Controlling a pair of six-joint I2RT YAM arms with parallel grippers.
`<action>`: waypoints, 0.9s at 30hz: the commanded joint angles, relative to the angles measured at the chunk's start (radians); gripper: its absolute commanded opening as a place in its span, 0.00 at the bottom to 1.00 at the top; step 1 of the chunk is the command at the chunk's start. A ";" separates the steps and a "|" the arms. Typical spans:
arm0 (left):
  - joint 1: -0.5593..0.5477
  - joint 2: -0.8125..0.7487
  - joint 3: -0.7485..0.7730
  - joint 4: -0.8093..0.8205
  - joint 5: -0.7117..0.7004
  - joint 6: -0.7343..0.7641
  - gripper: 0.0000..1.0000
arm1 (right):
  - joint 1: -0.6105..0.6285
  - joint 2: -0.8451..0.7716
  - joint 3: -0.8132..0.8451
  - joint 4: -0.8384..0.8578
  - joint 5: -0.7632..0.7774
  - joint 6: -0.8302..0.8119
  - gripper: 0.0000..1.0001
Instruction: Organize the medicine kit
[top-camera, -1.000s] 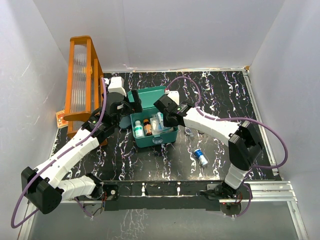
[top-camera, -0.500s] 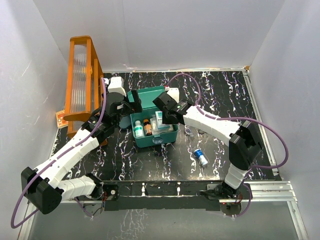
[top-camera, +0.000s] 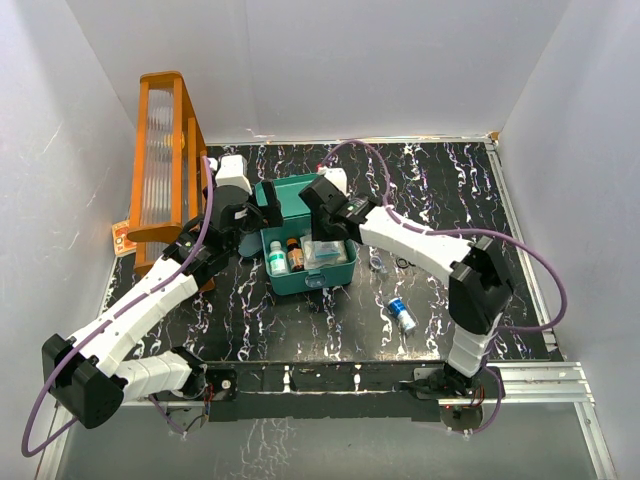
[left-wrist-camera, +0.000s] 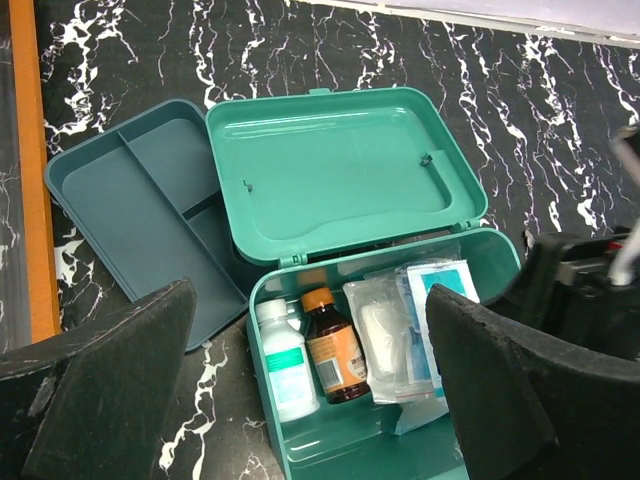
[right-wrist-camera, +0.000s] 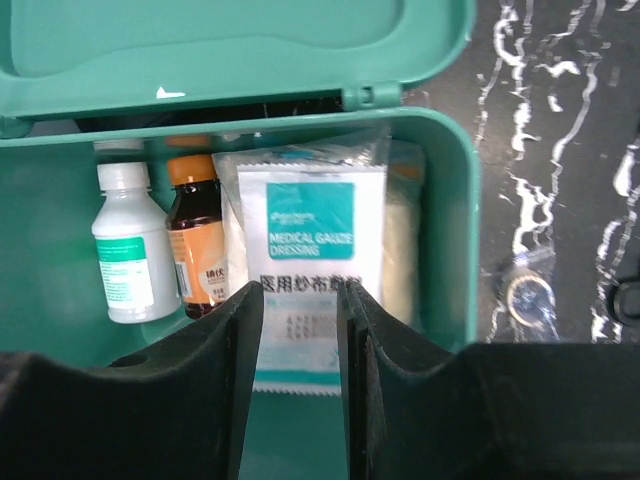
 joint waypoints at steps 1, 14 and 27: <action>0.006 -0.039 -0.006 -0.049 -0.028 -0.023 0.99 | 0.004 0.063 0.042 0.065 -0.061 -0.037 0.35; 0.006 -0.065 -0.137 -0.084 -0.006 -0.104 0.99 | -0.025 0.103 0.001 0.042 -0.019 -0.025 0.33; 0.033 0.000 -0.188 -0.048 0.266 -0.080 0.95 | -0.039 0.001 0.049 0.095 -0.093 -0.040 0.49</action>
